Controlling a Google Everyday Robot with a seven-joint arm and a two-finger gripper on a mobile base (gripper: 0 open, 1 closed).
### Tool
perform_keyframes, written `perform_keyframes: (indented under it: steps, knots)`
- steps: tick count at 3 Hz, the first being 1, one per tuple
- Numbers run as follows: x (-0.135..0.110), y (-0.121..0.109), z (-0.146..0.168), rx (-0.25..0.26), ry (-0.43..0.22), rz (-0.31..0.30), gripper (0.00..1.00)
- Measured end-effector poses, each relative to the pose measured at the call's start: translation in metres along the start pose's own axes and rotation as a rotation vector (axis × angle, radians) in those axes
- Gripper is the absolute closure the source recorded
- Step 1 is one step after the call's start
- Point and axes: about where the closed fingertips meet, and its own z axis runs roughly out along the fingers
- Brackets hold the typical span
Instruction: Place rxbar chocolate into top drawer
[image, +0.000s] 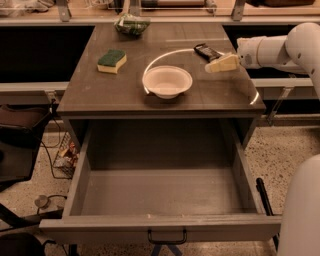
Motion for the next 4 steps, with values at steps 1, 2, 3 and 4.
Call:
perform_keyframes:
  steps: [1, 2, 3, 4]
  knots:
    - [-0.008, -0.001, 0.016, -0.005, -0.036, -0.013, 0.00]
    - [-0.013, -0.003, 0.029, -0.021, -0.066, -0.014, 0.00]
    - [-0.012, -0.005, 0.041, -0.041, -0.083, 0.005, 0.00]
    - [-0.008, -0.007, 0.048, -0.044, -0.076, 0.036, 0.00]
